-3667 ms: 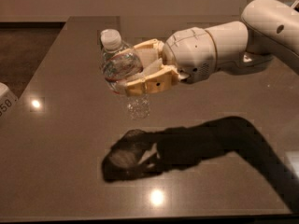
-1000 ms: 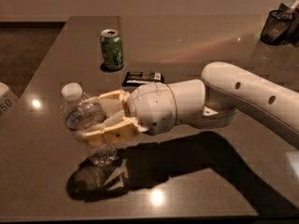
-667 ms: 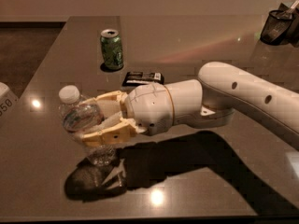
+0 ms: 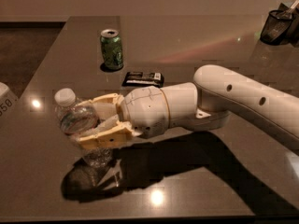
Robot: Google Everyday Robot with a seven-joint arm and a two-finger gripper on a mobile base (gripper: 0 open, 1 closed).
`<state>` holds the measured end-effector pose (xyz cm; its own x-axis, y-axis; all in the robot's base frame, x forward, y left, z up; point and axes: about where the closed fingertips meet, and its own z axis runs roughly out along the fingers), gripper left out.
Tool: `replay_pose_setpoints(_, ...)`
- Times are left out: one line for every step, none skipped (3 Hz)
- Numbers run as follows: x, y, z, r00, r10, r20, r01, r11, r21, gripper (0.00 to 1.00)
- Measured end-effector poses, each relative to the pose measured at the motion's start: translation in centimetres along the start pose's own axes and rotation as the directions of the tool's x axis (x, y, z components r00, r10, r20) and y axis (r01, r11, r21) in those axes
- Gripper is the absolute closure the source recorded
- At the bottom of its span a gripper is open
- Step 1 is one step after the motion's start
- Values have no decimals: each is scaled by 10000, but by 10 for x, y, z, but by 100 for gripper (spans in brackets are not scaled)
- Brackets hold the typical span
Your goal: Place water bottle upright
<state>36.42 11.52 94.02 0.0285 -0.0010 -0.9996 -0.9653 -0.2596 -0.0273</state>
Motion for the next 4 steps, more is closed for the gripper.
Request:
replay_pose_setpoints(2,1,2,10000,50,82,-50,10000,2,15)
replay_pose_setpoints(5,2,3,9998,111,134,-112,9999,32,0)
replay_pose_setpoints(9,4,2,9999,151,39,-152,9998,120,0)
replay_pose_setpoints(9,4,2,9999,150,38,-151,9998,119,0)
